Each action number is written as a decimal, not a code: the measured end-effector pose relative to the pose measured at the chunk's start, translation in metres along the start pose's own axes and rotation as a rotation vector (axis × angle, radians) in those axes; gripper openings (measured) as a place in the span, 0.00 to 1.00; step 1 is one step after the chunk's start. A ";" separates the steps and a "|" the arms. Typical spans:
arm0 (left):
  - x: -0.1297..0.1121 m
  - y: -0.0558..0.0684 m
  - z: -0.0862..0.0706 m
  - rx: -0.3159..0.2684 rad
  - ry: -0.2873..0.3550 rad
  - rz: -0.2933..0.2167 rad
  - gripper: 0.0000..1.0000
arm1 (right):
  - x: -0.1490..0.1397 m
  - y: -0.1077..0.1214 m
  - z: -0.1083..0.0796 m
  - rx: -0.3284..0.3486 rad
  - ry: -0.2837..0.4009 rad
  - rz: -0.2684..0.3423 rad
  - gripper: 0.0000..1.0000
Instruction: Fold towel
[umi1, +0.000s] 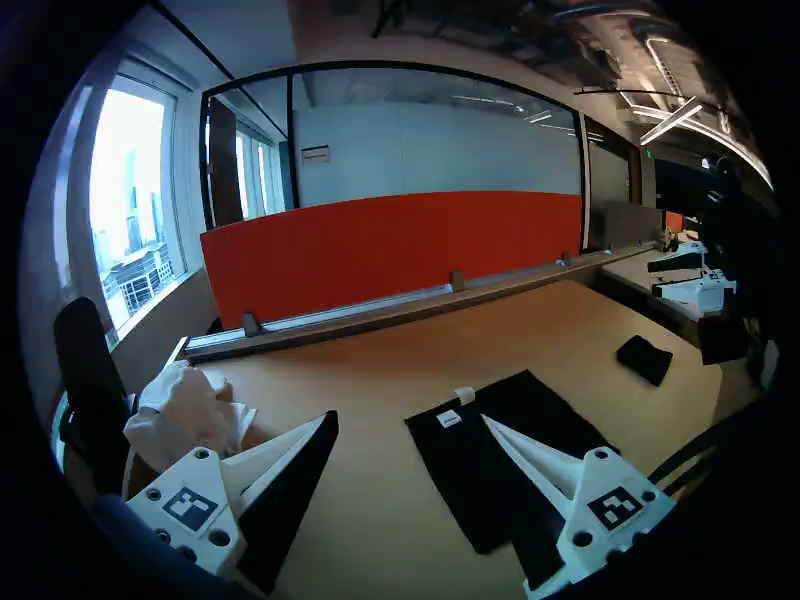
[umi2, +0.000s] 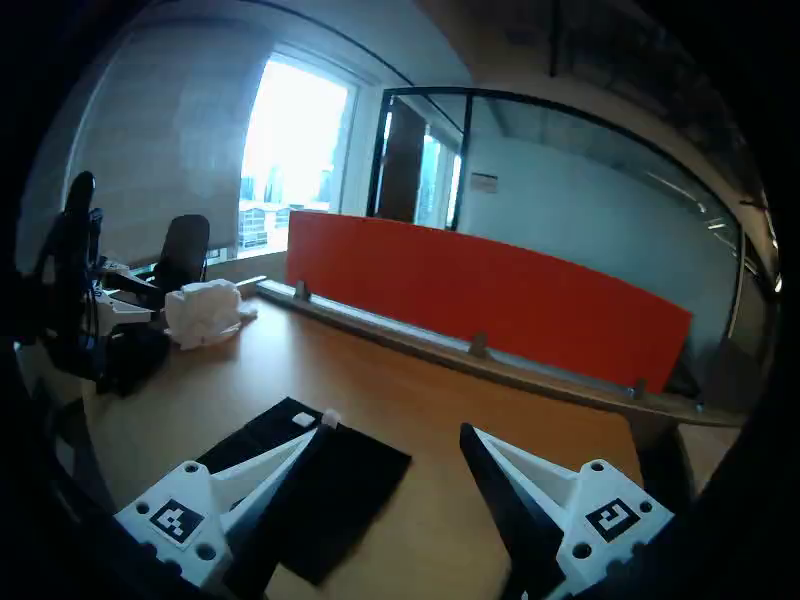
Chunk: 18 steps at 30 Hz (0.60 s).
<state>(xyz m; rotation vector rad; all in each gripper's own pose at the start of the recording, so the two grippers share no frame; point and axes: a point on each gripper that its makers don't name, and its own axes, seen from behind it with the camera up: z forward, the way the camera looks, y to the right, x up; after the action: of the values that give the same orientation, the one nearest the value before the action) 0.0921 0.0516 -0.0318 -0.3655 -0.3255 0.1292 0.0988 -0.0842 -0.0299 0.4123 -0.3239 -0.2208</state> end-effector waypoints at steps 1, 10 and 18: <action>-0.002 0.001 0.001 -0.007 -0.005 0.002 0.95 | -0.002 -0.002 0.000 0.007 -0.007 -0.006 1.00; -0.019 0.012 0.005 -0.049 -0.038 0.014 0.95 | -0.016 -0.012 0.005 0.042 -0.050 -0.026 1.00; -0.047 0.025 0.013 -0.078 -0.073 0.037 0.95 | -0.042 -0.019 0.010 0.063 -0.090 -0.032 1.00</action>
<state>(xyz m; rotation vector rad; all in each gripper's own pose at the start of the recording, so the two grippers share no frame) 0.0417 0.0702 -0.0434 -0.4447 -0.3966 0.1672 0.0541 -0.0932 -0.0398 0.4707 -0.4133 -0.2614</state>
